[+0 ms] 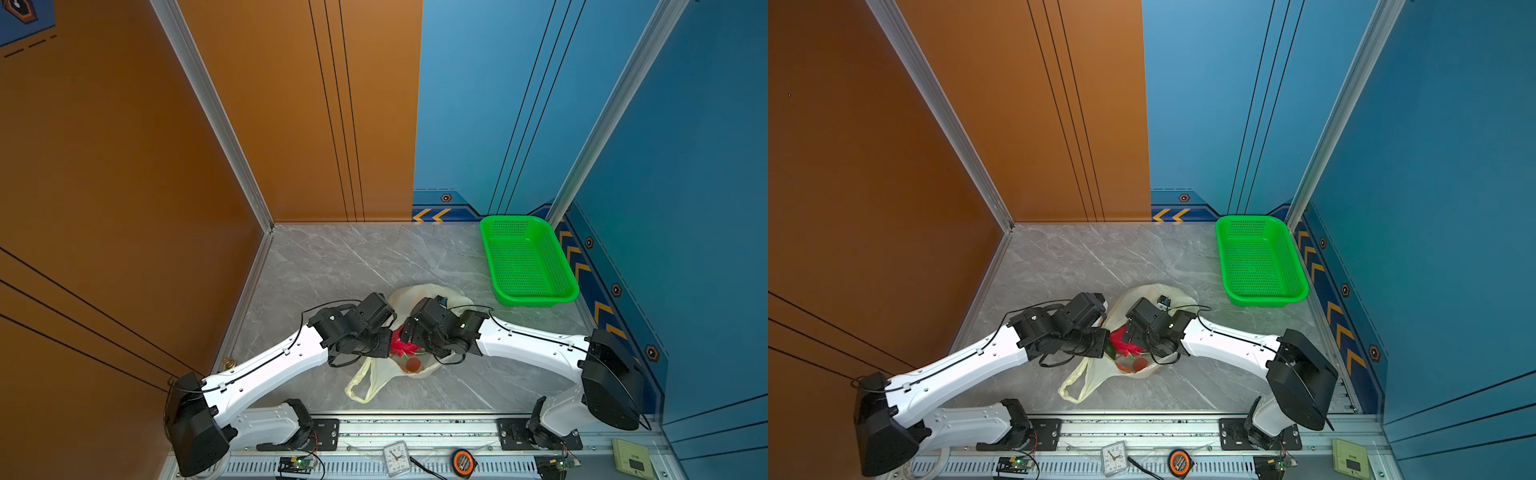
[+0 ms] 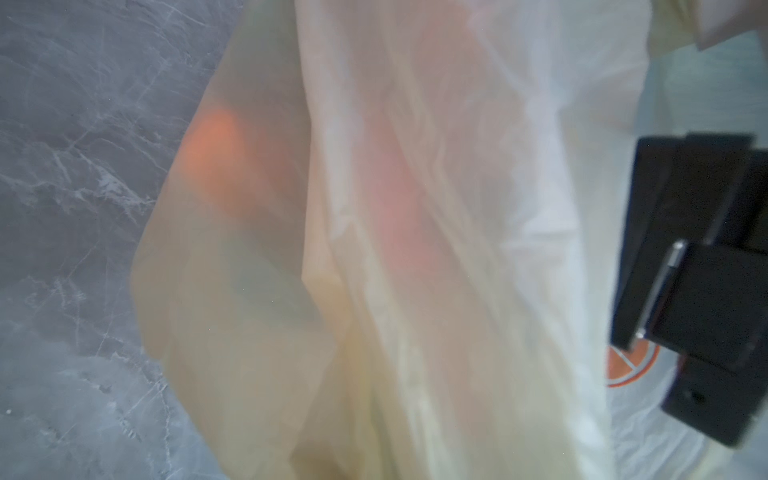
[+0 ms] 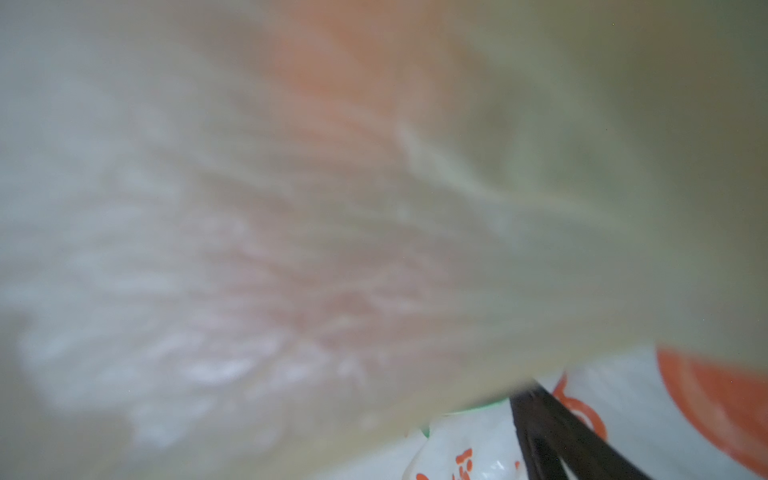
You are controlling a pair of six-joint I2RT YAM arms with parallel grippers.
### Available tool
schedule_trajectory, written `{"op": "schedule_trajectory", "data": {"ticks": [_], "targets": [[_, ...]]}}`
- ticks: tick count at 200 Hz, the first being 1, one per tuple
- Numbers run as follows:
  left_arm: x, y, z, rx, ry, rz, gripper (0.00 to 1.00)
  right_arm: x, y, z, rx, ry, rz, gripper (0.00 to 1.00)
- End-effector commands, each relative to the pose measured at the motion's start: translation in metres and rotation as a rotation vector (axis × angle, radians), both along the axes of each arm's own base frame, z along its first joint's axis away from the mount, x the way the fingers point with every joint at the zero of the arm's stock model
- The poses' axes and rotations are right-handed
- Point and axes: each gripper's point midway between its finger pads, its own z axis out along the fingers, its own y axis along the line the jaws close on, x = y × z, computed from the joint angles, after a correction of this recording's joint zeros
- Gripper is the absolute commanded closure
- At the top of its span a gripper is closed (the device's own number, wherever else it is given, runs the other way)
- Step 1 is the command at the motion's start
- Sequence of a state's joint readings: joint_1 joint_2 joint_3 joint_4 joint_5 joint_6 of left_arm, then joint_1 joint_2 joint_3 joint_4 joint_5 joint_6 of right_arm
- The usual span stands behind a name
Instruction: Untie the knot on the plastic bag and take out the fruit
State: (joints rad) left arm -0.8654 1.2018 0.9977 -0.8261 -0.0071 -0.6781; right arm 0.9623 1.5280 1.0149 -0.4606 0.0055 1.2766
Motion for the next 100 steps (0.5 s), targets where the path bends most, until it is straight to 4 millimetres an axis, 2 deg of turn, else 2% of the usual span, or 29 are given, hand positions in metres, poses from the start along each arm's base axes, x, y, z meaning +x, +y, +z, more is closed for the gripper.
{"op": "schedule_trajectory", "data": {"ticks": [1,28,47,49,54,71,85,100], "targets": [[0.007,-0.017,0.014,-0.044,-0.026,-0.028,1.0,0.016,-0.021,0.001,-0.031,0.003,-0.137,0.0],[0.002,-0.02,0.008,-0.037,-0.002,-0.048,1.0,0.042,-0.027,0.015,-0.029,-0.063,-0.162,0.0],[-0.002,-0.022,0.008,-0.047,0.006,-0.057,1.0,0.053,-0.028,0.013,-0.035,-0.059,-0.169,0.0],[-0.005,-0.019,0.0,-0.032,0.021,-0.057,1.0,0.054,-0.027,0.013,-0.034,-0.058,-0.167,0.0],[-0.006,-0.017,-0.003,-0.028,0.026,-0.054,1.0,0.058,-0.027,0.013,-0.036,-0.06,-0.163,0.0],[-0.005,-0.018,-0.003,-0.033,0.024,-0.051,1.0,0.065,-0.024,0.015,-0.039,-0.071,-0.15,0.0],[-0.003,-0.018,-0.001,-0.033,0.015,-0.046,1.0,0.064,-0.02,0.02,-0.029,-0.069,-0.135,0.0],[-0.001,-0.019,0.002,-0.036,0.003,-0.039,1.0,0.052,-0.016,0.02,-0.024,-0.034,-0.118,0.0]]}}
